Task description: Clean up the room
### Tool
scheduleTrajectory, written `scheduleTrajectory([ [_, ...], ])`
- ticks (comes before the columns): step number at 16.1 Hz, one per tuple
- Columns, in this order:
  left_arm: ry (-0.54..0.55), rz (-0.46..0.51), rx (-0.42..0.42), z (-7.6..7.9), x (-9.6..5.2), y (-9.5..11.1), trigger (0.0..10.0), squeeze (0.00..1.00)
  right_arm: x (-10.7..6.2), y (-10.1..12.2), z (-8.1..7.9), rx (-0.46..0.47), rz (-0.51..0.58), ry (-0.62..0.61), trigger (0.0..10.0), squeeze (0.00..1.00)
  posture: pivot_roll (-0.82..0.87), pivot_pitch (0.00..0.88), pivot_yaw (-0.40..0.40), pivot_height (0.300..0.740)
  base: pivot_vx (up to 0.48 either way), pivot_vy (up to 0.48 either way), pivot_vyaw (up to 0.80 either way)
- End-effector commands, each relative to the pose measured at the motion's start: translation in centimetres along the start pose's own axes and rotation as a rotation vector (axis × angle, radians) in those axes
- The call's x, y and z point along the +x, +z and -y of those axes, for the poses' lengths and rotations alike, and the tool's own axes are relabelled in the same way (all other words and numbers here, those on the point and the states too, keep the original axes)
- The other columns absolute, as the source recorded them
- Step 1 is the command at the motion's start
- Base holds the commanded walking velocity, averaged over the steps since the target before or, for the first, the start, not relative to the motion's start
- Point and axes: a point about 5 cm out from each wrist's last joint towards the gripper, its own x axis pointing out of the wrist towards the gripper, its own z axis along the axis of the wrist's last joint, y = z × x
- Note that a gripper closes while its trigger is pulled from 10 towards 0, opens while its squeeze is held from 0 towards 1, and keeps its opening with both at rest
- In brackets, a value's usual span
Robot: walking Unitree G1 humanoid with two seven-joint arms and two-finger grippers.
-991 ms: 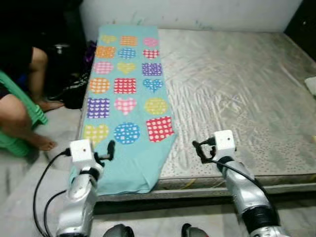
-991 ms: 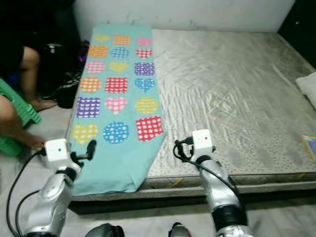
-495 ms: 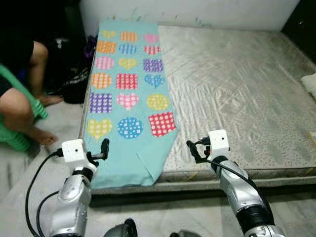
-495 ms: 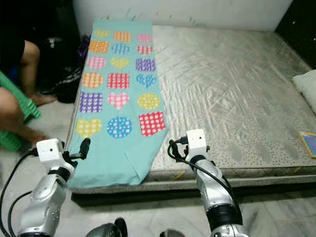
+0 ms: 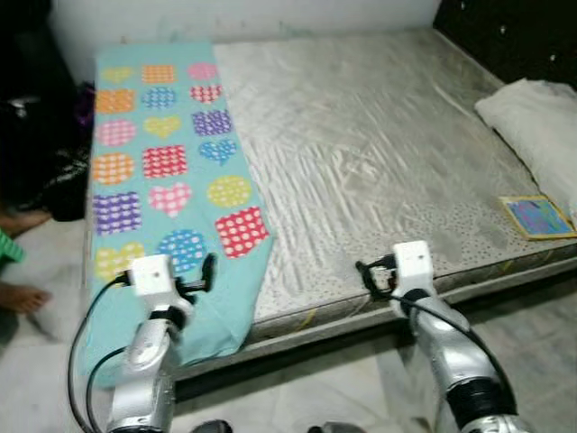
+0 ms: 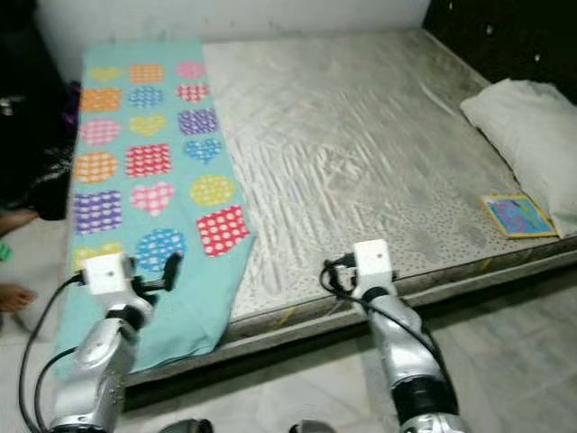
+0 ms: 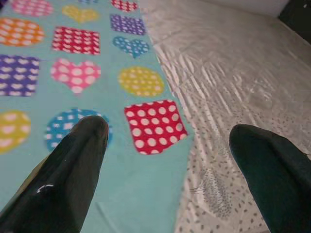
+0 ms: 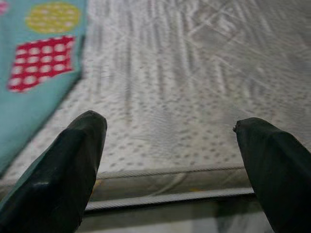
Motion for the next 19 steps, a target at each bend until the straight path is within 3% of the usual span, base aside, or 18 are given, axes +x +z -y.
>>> scheduleTrajectory([
  [1,0.033,-0.01,0.011,-1.08,-0.42,-0.11,10.0,0.0,0.17,0.14,-0.71,0.01,0.005,0.016,10.0,0.0,-0.14,0.14,-0.054,0.74,0.0,0.0,0.0],
  [19,0.04,-0.034,0.015,-1.2,-0.18,-0.22,10.0,0.0,0.3,0.22,-0.81,0.019,-0.004,0.017,10.0,0.0,-0.14,0.149,-0.05,0.74,0.0,0.0,-0.02],
])
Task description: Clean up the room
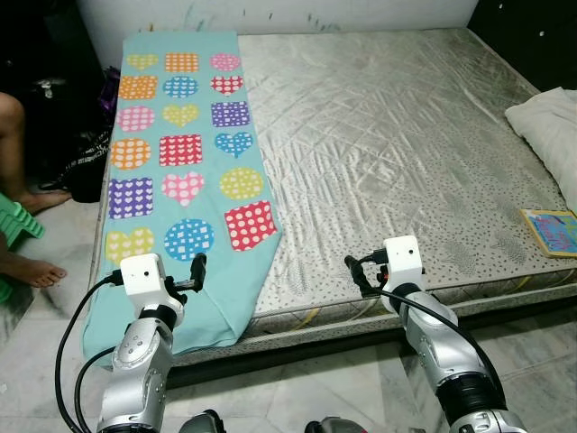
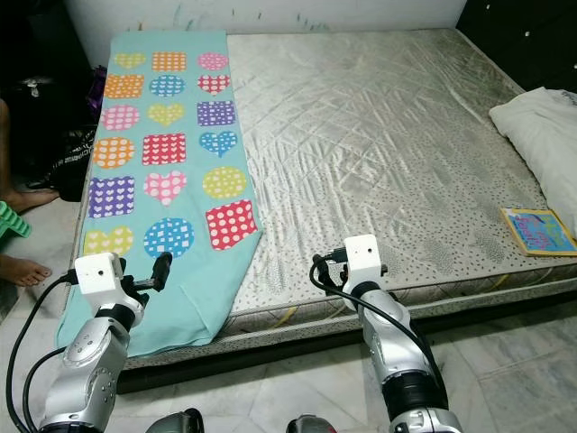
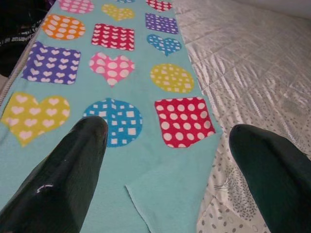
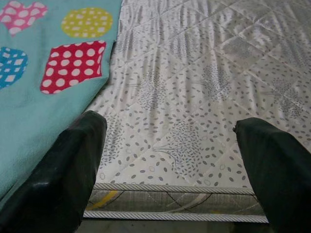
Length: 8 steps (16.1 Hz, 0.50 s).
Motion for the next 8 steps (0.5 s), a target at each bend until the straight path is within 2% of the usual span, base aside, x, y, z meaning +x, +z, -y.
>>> scheduleTrajectory([
  [1,0.002,-0.021,0.006,-0.05,-0.09,-0.34,10.0,0.0,-0.05,-0.29,0.21,0.013,-0.019,-0.01,10.0,0.0,-0.14,0.149,-0.05,0.74,0.0,0.0,0.0],
  [2,0.001,-0.02,0.004,-0.05,-0.09,-0.33,10.0,0.0,-0.04,-0.32,0.19,0.012,-0.021,-0.011,10.0,0.0,-0.14,0.15,-0.05,0.74,0.0,0.0,0.0],
  [4,-0.002,-0.02,0.004,-0.03,-0.1,-0.35,10.0,0.0,-0.06,-0.35,0.22,0.013,-0.023,-0.013,10.0,0.0,-0.15,0.151,-0.049,0.74,0.0,0.0,-0.51],
  [8,0.0,-0.023,0.0,-0.03,-0.15,-0.4,10.0,0.0,-0.08,-0.37,0.24,0.013,-0.022,-0.011,10.0,0.0,-0.15,0.153,-0.05,0.74,0.0,0.0,0.0],
])
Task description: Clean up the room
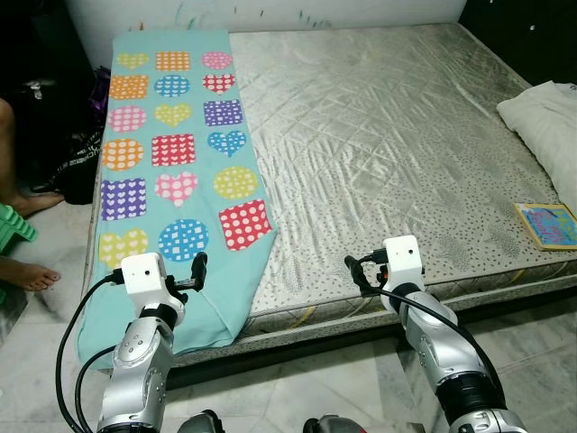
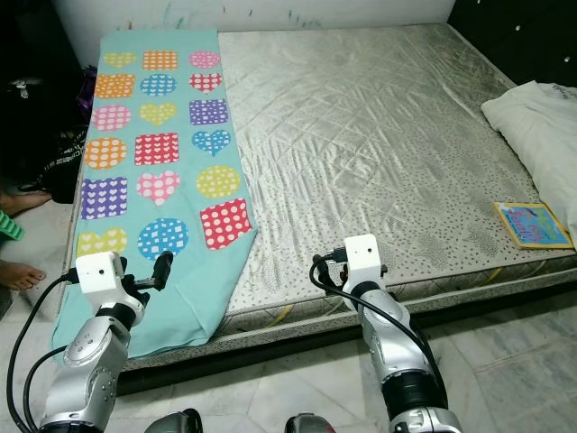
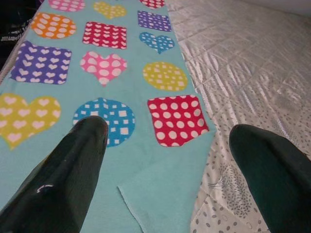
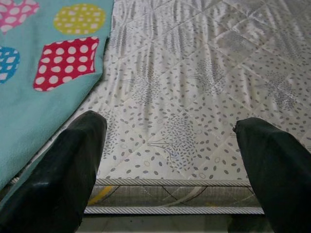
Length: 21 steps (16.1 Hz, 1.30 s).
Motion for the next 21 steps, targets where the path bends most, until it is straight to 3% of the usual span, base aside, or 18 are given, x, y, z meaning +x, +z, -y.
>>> scheduleTrajectory([
  [1,0.003,-0.023,0.001,-0.11,-0.23,-0.46,10.0,0.0,-0.13,-0.4,0.23,0.012,-0.018,-0.01,10.0,0.0,-0.15,0.153,-0.05,0.74,0.0,0.0,0.0],
  [9,0.001,-0.022,-0.003,-0.1,-0.26,-0.42,10.0,0.0,-0.15,-0.41,0.19,0.013,-0.02,-0.009,10.0,0.0,-0.15,0.155,-0.05,0.74,0.277,0.0,0.0],
  [21,0.02,-0.033,-0.006,-0.09,-0.32,-0.71,10.0,0.0,-0.17,-0.6,0.28,0.0,-0.035,-0.004,10.0,0.0,-0.14,0.149,-0.056,0.74,0.0,0.0,0.0],
])
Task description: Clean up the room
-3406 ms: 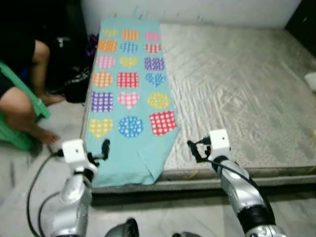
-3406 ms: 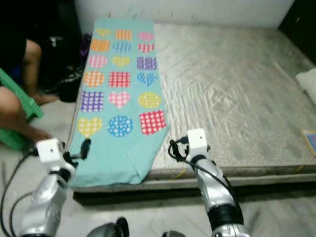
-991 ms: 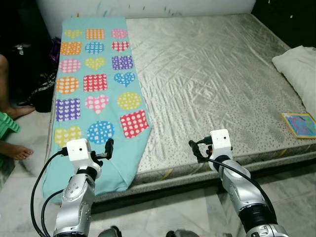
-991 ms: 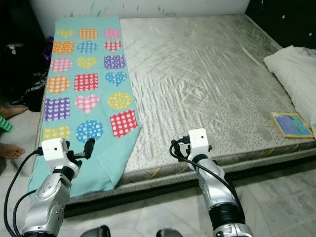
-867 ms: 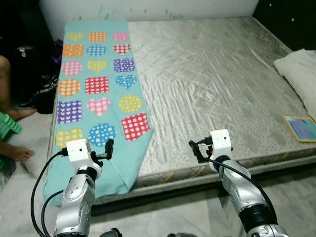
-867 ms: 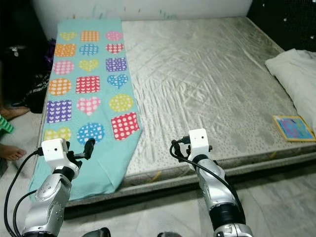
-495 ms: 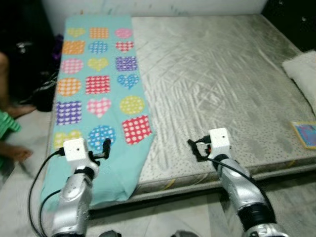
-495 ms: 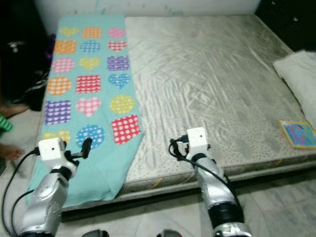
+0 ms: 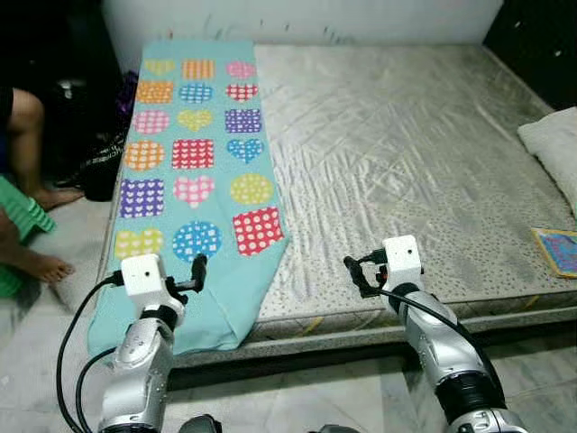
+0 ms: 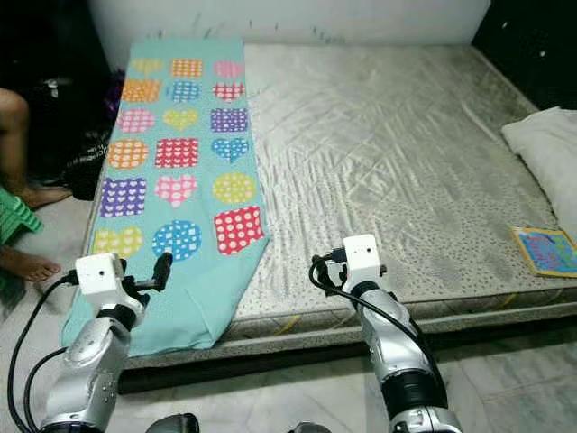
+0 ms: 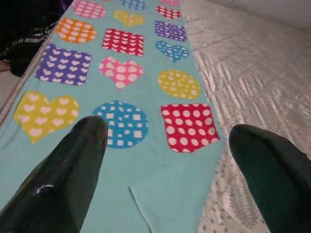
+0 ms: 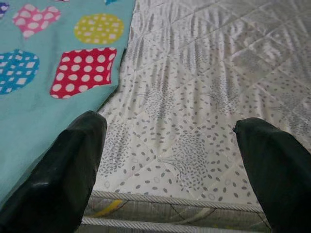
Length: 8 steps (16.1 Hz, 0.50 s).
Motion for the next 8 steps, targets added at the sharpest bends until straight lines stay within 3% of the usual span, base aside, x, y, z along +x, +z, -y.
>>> scheduleTrajectory([
  [1,0.015,-0.025,0.0,-0.19,-0.26,-0.45,10.0,0.0,-0.23,-0.61,0.31,0.003,-0.028,-0.008,10.0,0.0,-0.14,0.152,-0.056,0.74,0.0,0.0,0.0],
  [8,0.021,-0.027,0.001,-0.27,-0.25,-0.39,10.0,0.0,-0.25,-0.57,0.29,0.002,-0.027,-0.011,10.0,0.0,-0.15,0.158,-0.055,0.74,0.0,0.0,0.0],
])
